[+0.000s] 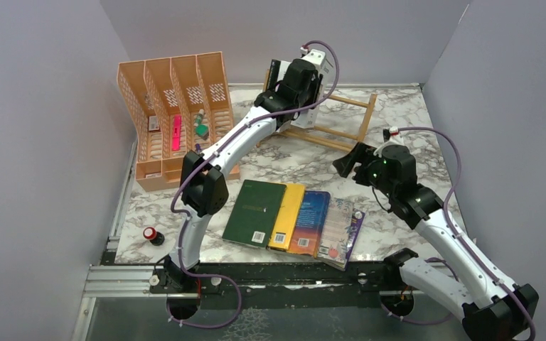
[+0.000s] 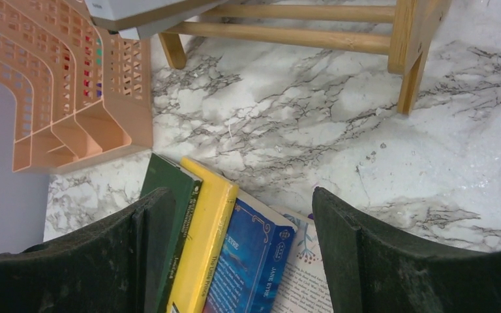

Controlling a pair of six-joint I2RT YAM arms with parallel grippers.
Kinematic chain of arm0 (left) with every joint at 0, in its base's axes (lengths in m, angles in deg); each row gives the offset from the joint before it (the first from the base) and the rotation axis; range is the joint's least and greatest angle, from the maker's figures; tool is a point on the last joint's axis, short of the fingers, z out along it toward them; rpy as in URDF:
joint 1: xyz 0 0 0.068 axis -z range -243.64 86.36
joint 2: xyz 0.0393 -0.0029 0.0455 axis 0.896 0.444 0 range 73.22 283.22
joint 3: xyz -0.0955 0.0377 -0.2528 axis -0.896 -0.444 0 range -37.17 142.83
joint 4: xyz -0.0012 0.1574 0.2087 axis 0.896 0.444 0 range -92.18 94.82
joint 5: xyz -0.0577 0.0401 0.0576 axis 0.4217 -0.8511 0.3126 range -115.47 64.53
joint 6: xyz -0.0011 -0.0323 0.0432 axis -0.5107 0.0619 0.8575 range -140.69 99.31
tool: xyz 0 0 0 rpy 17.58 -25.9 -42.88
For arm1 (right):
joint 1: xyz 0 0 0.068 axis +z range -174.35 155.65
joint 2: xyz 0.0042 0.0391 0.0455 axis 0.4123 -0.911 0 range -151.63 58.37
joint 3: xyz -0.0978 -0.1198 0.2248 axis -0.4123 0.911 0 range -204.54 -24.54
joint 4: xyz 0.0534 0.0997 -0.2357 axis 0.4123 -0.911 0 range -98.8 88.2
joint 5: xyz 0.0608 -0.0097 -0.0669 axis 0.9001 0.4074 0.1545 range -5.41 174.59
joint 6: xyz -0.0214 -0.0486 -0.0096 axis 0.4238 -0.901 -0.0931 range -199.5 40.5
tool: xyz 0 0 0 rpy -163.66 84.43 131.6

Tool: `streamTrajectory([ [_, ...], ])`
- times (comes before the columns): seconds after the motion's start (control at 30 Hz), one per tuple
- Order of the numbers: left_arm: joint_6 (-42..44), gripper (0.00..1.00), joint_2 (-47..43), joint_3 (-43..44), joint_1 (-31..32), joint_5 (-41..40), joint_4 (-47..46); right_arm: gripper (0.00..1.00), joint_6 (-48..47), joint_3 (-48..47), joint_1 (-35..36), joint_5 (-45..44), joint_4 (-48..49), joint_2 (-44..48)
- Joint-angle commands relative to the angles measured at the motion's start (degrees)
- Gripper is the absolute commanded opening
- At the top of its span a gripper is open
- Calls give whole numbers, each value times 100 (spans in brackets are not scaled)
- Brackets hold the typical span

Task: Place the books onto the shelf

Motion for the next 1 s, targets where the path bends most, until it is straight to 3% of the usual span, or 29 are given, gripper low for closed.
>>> streamTrajectory([
  [0.0, 183, 28, 99, 347, 39, -477, -458, 81, 82, 103, -28, 66, 100, -94],
  [0.3, 529, 30, -87, -879, 40, -1050, -1801, 81, 75, 108, -27, 150, 241, -378],
  [0.57, 698, 31, 32, -1125, 22, -1013, -1981, 80, 121, 174, -28, 269, 342, -591],
  [0.97, 766, 57, -23, -976, 22, -1148, -1930, 80, 178, 196, -28, 434, 451, -699],
])
